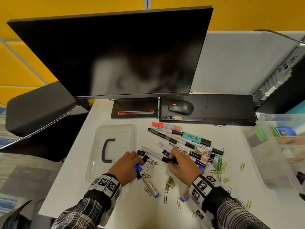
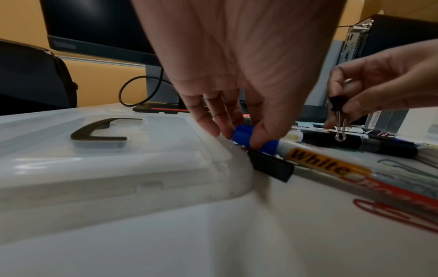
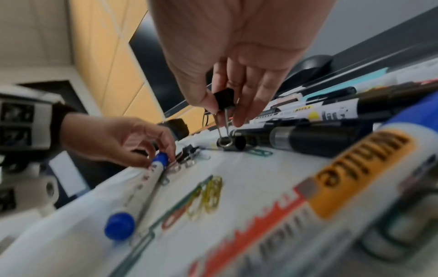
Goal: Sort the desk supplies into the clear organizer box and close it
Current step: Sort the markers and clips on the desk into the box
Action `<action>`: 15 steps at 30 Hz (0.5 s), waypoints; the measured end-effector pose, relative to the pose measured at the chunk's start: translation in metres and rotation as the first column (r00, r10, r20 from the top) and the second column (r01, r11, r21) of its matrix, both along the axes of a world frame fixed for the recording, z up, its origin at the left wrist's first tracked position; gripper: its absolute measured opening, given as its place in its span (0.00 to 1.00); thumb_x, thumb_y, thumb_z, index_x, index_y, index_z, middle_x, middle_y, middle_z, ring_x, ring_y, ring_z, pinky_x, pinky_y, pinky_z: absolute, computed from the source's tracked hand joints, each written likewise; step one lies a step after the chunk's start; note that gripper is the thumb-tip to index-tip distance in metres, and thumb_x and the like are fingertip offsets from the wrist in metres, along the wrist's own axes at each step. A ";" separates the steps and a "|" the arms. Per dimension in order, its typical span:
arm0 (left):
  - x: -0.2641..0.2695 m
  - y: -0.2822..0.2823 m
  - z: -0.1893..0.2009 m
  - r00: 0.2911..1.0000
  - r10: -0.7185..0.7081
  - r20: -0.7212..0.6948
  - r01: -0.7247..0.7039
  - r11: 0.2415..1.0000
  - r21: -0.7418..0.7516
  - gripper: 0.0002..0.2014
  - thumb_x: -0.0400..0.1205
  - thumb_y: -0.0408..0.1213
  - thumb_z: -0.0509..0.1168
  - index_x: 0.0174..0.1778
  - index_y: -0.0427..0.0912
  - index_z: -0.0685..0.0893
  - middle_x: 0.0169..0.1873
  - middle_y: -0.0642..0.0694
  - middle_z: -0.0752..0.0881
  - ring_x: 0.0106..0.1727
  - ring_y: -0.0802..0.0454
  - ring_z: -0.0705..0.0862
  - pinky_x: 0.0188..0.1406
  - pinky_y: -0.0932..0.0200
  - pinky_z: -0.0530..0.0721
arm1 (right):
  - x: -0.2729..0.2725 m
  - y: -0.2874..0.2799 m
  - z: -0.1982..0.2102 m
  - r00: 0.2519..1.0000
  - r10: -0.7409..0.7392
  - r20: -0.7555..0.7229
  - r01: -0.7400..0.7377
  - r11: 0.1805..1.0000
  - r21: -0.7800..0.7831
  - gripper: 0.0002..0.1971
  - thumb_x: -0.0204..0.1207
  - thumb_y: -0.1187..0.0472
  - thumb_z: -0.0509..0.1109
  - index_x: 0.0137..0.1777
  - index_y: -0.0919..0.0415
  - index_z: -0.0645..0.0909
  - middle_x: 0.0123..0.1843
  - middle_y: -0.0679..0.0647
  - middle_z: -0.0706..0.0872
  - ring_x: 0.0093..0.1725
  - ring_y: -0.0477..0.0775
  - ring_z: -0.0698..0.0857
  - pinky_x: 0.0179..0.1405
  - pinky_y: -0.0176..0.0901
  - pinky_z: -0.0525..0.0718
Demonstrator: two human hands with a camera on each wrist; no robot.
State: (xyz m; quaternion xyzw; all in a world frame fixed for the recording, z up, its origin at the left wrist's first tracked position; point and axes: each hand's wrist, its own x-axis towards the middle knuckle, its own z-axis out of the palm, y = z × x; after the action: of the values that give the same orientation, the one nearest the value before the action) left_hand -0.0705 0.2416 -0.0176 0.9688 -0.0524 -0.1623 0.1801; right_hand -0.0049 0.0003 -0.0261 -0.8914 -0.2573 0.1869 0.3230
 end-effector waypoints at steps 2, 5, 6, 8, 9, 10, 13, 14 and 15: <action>0.002 -0.003 0.000 1.000 0.008 0.026 -0.007 1.000 -0.022 0.13 0.80 0.36 0.64 0.61 0.50 0.81 0.60 0.53 0.76 0.56 0.59 0.69 0.57 0.68 0.69 | 0.003 -0.005 0.003 0.997 -0.063 -0.051 0.067 0.994 0.081 0.10 0.77 0.60 0.65 0.52 0.45 0.69 0.46 0.45 0.84 0.40 0.44 0.83 0.40 0.42 0.84; 0.002 -0.009 -0.003 0.998 -0.002 0.057 0.007 0.996 -0.087 0.12 0.81 0.37 0.64 0.60 0.50 0.81 0.59 0.53 0.77 0.54 0.61 0.69 0.57 0.68 0.71 | 0.006 -0.012 0.009 0.990 -0.115 -0.079 0.124 0.984 0.129 0.12 0.77 0.64 0.63 0.55 0.46 0.74 0.47 0.43 0.83 0.38 0.45 0.84 0.39 0.41 0.84; 0.001 -0.012 -0.003 0.997 -0.010 0.072 0.017 0.994 -0.104 0.12 0.81 0.38 0.64 0.60 0.51 0.81 0.59 0.53 0.77 0.54 0.61 0.69 0.56 0.69 0.71 | 0.007 -0.015 0.009 0.988 -0.132 -0.081 0.142 0.980 0.140 0.12 0.76 0.66 0.63 0.55 0.47 0.75 0.46 0.44 0.83 0.38 0.46 0.83 0.39 0.42 0.84; 0.000 -0.019 -0.003 0.993 -0.027 0.112 0.041 0.991 -0.124 0.12 0.81 0.40 0.64 0.61 0.51 0.82 0.59 0.55 0.77 0.55 0.62 0.69 0.57 0.70 0.70 | 0.009 -0.022 0.010 0.981 -0.175 -0.084 0.186 0.971 0.149 0.12 0.75 0.68 0.63 0.52 0.50 0.76 0.46 0.45 0.83 0.40 0.47 0.83 0.41 0.44 0.84; 0.000 -0.023 -0.003 0.990 -0.035 0.134 0.053 0.990 -0.129 0.13 0.81 0.40 0.64 0.61 0.51 0.82 0.59 0.55 0.77 0.56 0.62 0.70 0.58 0.70 0.70 | 0.009 -0.025 0.010 0.978 -0.194 -0.080 0.204 0.967 0.154 0.11 0.74 0.68 0.63 0.50 0.50 0.76 0.45 0.46 0.83 0.40 0.47 0.82 0.41 0.44 0.84; -0.001 -0.027 -0.004 0.987 -0.046 0.152 0.066 0.989 -0.129 0.13 0.81 0.40 0.64 0.62 0.50 0.82 0.59 0.55 0.77 0.58 0.61 0.72 0.59 0.68 0.72 | 0.010 -0.028 0.009 0.975 -0.210 -0.076 0.220 0.963 0.158 0.11 0.74 0.69 0.63 0.49 0.51 0.76 0.45 0.47 0.83 0.41 0.47 0.82 0.41 0.44 0.84; -0.003 -0.039 -0.007 0.978 -0.079 0.192 0.099 0.990 -0.098 0.14 0.80 0.40 0.65 0.62 0.49 0.82 0.58 0.53 0.78 0.58 0.56 0.76 0.58 0.63 0.78 | 0.009 -0.036 0.008 0.967 -0.242 -0.077 0.251 0.958 0.141 0.10 0.74 0.70 0.63 0.48 0.54 0.76 0.44 0.49 0.82 0.42 0.46 0.81 0.40 0.38 0.80; -0.003 -0.042 -0.008 0.976 -0.079 0.202 0.098 0.991 -0.088 0.14 0.79 0.41 0.66 0.61 0.49 0.82 0.58 0.53 0.78 0.57 0.55 0.77 0.56 0.63 0.79 | 0.009 -0.037 0.006 0.968 -0.242 -0.068 0.249 0.958 0.139 0.10 0.74 0.70 0.62 0.48 0.54 0.76 0.45 0.50 0.82 0.43 0.46 0.81 0.41 0.37 0.79; -0.004 -0.043 -0.010 0.977 -0.068 0.203 0.086 0.993 -0.083 0.15 0.78 0.42 0.67 0.61 0.50 0.81 0.58 0.53 0.78 0.56 0.55 0.77 0.54 0.64 0.79 | 0.009 -0.039 0.004 0.970 -0.236 -0.056 0.242 0.961 0.131 0.10 0.74 0.70 0.62 0.48 0.54 0.76 0.46 0.50 0.81 0.44 0.46 0.80 0.42 0.36 0.77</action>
State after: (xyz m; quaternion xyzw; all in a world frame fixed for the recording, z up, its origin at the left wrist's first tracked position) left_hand -0.0747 0.1988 -0.0271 0.9681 -0.1152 -0.0687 0.2116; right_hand 0.0040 -0.0385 -0.0217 -0.8877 -0.1535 0.1461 0.4087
